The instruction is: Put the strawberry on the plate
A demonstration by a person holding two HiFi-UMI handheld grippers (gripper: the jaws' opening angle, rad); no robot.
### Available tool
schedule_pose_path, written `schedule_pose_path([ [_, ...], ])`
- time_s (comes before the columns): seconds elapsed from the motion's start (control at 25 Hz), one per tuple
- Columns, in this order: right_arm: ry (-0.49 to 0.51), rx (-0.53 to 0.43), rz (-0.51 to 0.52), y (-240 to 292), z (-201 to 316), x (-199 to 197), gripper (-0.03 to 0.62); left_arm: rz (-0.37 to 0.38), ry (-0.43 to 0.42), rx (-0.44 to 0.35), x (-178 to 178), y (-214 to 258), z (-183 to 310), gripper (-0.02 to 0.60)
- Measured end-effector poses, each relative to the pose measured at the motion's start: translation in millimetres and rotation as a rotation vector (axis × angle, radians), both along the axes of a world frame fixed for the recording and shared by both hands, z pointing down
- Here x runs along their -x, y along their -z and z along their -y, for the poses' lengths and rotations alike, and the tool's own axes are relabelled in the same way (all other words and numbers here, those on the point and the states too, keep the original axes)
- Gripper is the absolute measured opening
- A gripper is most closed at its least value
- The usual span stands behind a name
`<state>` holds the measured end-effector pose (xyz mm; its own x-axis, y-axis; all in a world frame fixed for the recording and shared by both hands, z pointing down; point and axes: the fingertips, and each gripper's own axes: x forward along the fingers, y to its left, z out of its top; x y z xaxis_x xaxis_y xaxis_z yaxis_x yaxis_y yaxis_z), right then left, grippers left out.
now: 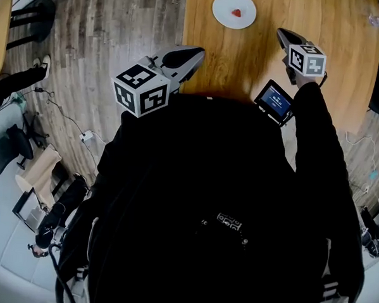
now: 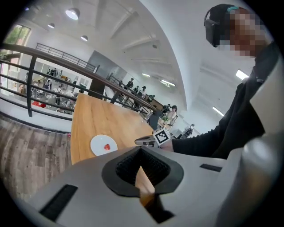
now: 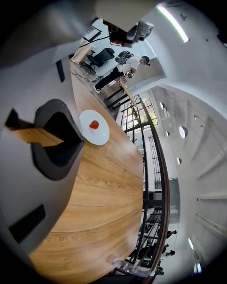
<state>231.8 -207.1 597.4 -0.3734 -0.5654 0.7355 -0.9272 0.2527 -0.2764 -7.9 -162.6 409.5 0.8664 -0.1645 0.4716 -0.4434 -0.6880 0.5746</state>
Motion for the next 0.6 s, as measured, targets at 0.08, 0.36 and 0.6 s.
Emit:
schedule_pose_path([
  [0.08, -0.007, -0.009, 0.008, 0.9, -10.7, -6.7, 0.02, 0.012, -0.015, 0.001, -3.4, -7.4, 0.0, 0.002],
  [0.36, -0.03, -0.05, 0.041, 12.1, -50.7, -26.0, 0.018, 0.069, -0.067, -0.001, -15.7, -25.0, -17.6, 0.002],
  [0.6, 0.012, -0.103, 0.016, 23.7, -75.9, -27.9, 0.018, 0.091, -0.028, -0.016, -14.5, -31.1, -24.9, 0.002],
])
